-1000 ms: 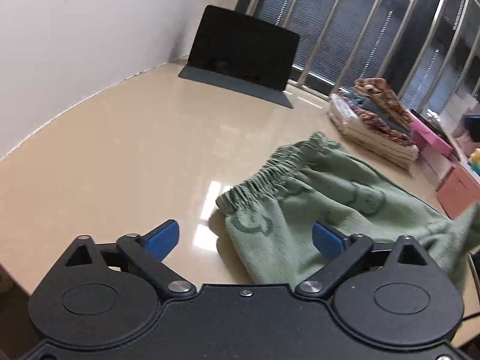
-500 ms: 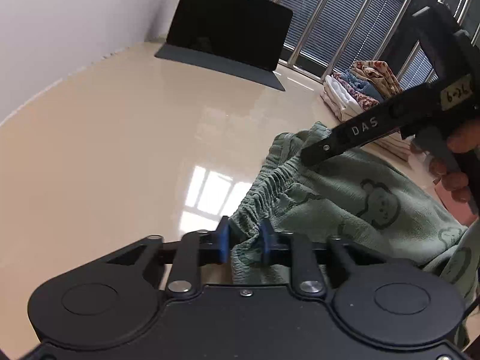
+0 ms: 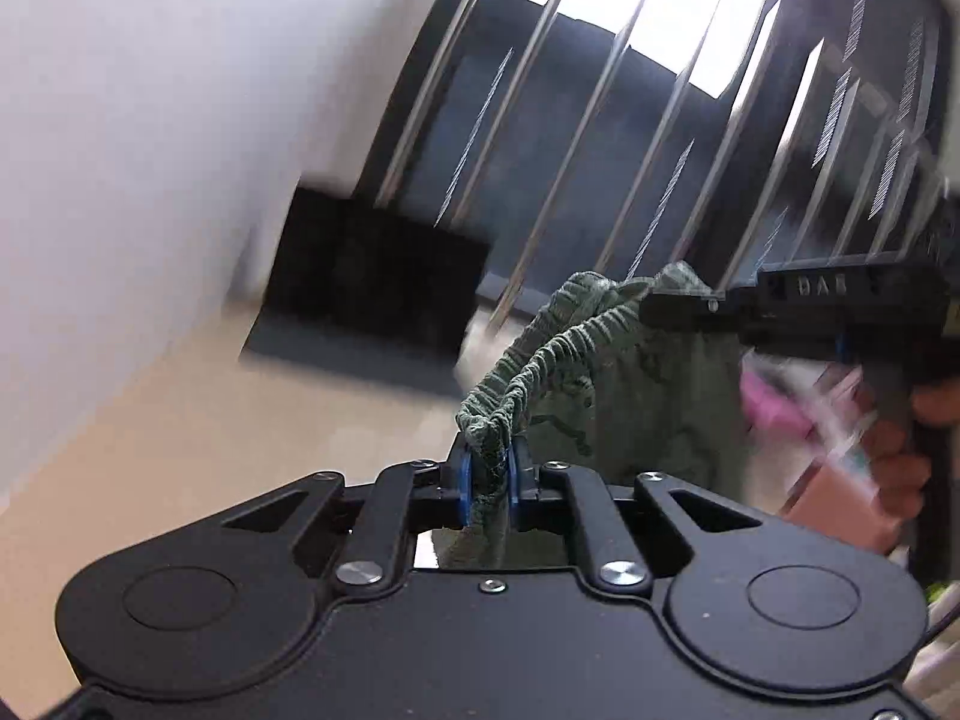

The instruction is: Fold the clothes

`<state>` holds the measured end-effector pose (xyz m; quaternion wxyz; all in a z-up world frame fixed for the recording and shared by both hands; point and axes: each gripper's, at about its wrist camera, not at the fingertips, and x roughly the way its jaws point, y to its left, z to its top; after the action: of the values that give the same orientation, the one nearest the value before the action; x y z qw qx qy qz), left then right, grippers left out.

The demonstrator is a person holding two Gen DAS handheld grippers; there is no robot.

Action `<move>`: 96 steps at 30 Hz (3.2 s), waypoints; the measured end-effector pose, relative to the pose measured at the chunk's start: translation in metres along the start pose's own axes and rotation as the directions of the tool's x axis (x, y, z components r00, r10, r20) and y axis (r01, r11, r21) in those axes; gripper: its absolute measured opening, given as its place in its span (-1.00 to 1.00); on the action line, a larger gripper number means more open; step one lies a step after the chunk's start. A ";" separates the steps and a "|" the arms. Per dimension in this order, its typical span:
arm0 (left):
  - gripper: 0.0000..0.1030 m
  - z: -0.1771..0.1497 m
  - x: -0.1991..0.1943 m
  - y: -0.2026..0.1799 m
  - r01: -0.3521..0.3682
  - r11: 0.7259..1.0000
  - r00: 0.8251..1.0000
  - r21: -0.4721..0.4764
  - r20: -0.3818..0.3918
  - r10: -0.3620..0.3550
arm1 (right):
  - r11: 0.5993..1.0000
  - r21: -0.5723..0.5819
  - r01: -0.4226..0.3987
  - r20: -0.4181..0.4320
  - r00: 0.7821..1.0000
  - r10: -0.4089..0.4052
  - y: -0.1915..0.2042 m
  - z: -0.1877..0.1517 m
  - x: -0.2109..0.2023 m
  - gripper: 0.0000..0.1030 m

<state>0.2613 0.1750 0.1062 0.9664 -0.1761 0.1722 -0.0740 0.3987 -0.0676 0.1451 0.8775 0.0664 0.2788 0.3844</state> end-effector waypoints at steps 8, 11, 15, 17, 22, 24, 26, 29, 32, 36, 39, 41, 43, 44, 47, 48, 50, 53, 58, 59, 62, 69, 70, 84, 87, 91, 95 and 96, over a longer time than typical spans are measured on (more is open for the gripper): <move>-0.77 0.028 -0.055 -0.096 0.253 0.950 0.962 0.182 0.062 -0.267 | 0.981 0.125 -0.149 0.309 0.945 0.104 -0.025 -0.013 -0.139 -0.85; -0.76 -0.005 -0.036 -0.126 0.300 0.927 0.954 0.225 -0.053 -0.296 | 0.980 0.191 -0.055 0.256 0.967 0.004 -0.054 -0.056 -0.156 -0.84; -0.76 -0.072 0.017 -0.140 0.317 0.927 0.929 0.201 -0.260 -0.261 | 0.939 0.321 0.125 0.102 0.981 -0.166 -0.103 -0.127 -0.152 -0.77; -0.69 -0.107 0.039 -0.140 0.293 0.937 0.915 0.188 -0.339 -0.218 | 0.906 0.362 0.221 0.015 0.970 -0.243 -0.121 -0.164 -0.148 -0.77; 0.29 -0.149 0.044 -0.117 0.260 0.954 0.904 0.152 -0.384 -0.186 | 0.886 0.335 0.320 -0.030 0.944 -0.330 -0.120 -0.198 -0.163 0.09; 0.57 -0.151 0.034 -0.103 0.234 0.960 0.922 0.155 -0.350 -0.169 | 0.883 0.315 0.349 -0.031 0.933 -0.358 -0.116 -0.207 -0.171 0.25; 0.67 -0.149 0.022 -0.090 0.200 0.966 0.939 0.161 -0.312 -0.142 | 0.878 0.296 0.377 -0.032 0.922 -0.385 -0.112 -0.216 -0.179 0.27; 0.70 -0.148 0.007 -0.068 0.109 0.978 0.949 0.177 -0.310 -0.049 | 0.868 0.266 0.419 -0.032 0.904 -0.426 -0.106 -0.229 -0.191 0.35; 0.70 -0.147 0.000 -0.054 0.048 0.983 0.940 0.175 -0.340 0.015 | 0.860 0.231 0.456 -0.030 0.886 -0.462 -0.099 -0.241 -0.201 0.41; 0.70 -0.159 -0.003 -0.051 -0.010 0.977 0.925 0.212 -0.369 0.090 | 0.915 0.036 0.401 -0.008 0.916 -0.401 -0.067 -0.216 -0.180 0.58; 0.69 -0.166 -0.005 -0.052 -0.001 0.979 0.930 0.205 -0.358 0.076 | 0.909 -0.181 0.376 -0.028 0.922 -0.387 -0.033 -0.203 -0.145 0.58; 0.67 -0.165 -0.001 -0.054 -0.008 0.981 0.933 0.194 -0.350 0.077 | 0.881 -0.317 0.350 -0.045 0.923 -0.383 -0.008 -0.198 -0.110 0.58; 0.62 -0.163 0.003 -0.055 -0.040 0.981 0.931 0.192 -0.350 0.106 | 0.845 -0.422 0.329 -0.045 0.923 -0.382 0.009 -0.190 -0.076 0.58; 0.59 -0.163 0.006 -0.054 -0.056 0.981 0.928 0.186 -0.353 0.120 | 0.831 -0.455 0.321 -0.045 0.923 -0.382 0.014 -0.185 -0.060 0.58; 0.33 -0.163 0.014 -0.048 -0.070 0.986 0.925 0.153 -0.359 0.121 | 0.803 -0.522 0.286 -0.077 0.922 -0.379 0.023 -0.170 -0.010 0.52; 0.16 -0.163 0.016 -0.046 -0.075 0.987 0.925 0.143 -0.360 0.123 | 0.800 -0.536 0.269 -0.100 0.921 -0.377 0.025 -0.166 0.006 0.51; 0.00 -0.165 0.020 -0.041 -0.087 0.989 0.919 0.123 -0.373 0.127 | 0.789 -0.566 0.239 -0.157 0.908 -0.388 0.028 -0.160 0.037 0.32; -0.46 -0.167 0.023 -0.034 -0.068 0.991 0.912 0.113 -0.397 0.108 | 0.756 -0.617 0.221 -0.237 0.863 -0.446 0.029 -0.156 0.073 -0.64; -0.86 -0.159 0.022 -0.028 -0.048 0.981 0.914 0.187 -0.389 0.119 | 0.789 -0.573 0.221 -0.297 0.841 -0.452 0.014 -0.143 0.090 -0.89; -0.87 -0.153 0.021 -0.025 -0.065 0.977 0.917 0.204 -0.374 0.139 | 0.797 -0.550 0.249 -0.279 0.845 -0.456 0.008 -0.137 0.084 -0.90; -0.87 -0.134 0.015 -0.012 -0.127 0.964 0.924 0.232 -0.325 0.200 | 0.822 -0.440 0.362 -0.195 0.855 -0.481 -0.015 -0.113 0.054 -0.93; -0.86 -0.079 0.005 0.014 -0.239 0.942 0.936 0.234 -0.202 0.288 | 0.859 -0.128 0.496 -0.094 0.856 -0.508 -0.083 -0.077 -0.041 -0.94; -0.83 -0.074 0.008 0.015 -0.245 0.941 0.935 0.235 -0.197 0.293 | 0.864 -0.097 0.494 -0.107 0.858 -0.502 -0.091 -0.079 -0.048 -0.89; 1.00 -0.114 -0.001 -0.013 -0.249 0.933 0.941 0.260 -0.161 0.296 | 0.894 -0.018 0.448 -0.095 0.889 -0.447 -0.091 -0.185 -0.125 0.99; 1.00 -0.133 -0.007 -0.026 -0.204 0.933 0.944 0.296 -0.195 0.268 | 0.881 -0.081 0.466 -0.085 0.877 -0.472 -0.077 -0.210 -0.134 0.99; 1.00 -0.160 -0.008 -0.046 -0.149 0.924 0.939 0.353 -0.241 0.244 | 0.839 -0.139 0.527 -0.054 0.841 -0.538 -0.058 -0.241 -0.139 0.99; 1.00 -0.180 -0.001 -0.064 -0.123 0.902 0.934 0.414 -0.259 0.246 | 0.794 -0.164 0.586 -0.012 0.803 -0.596 -0.045 -0.262 -0.141 0.99; 1.00 -0.183 0.001 -0.068 -0.122 0.896 0.933 0.427 -0.258 0.250 | 0.789 -0.165 0.592 -0.014 0.799 -0.602 -0.044 -0.265 -0.141 0.99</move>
<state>0.1912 0.0543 -0.0298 0.9457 0.0586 0.3172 -0.0404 0.2065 -0.2242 -0.0290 0.9468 -0.1046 0.2839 0.1098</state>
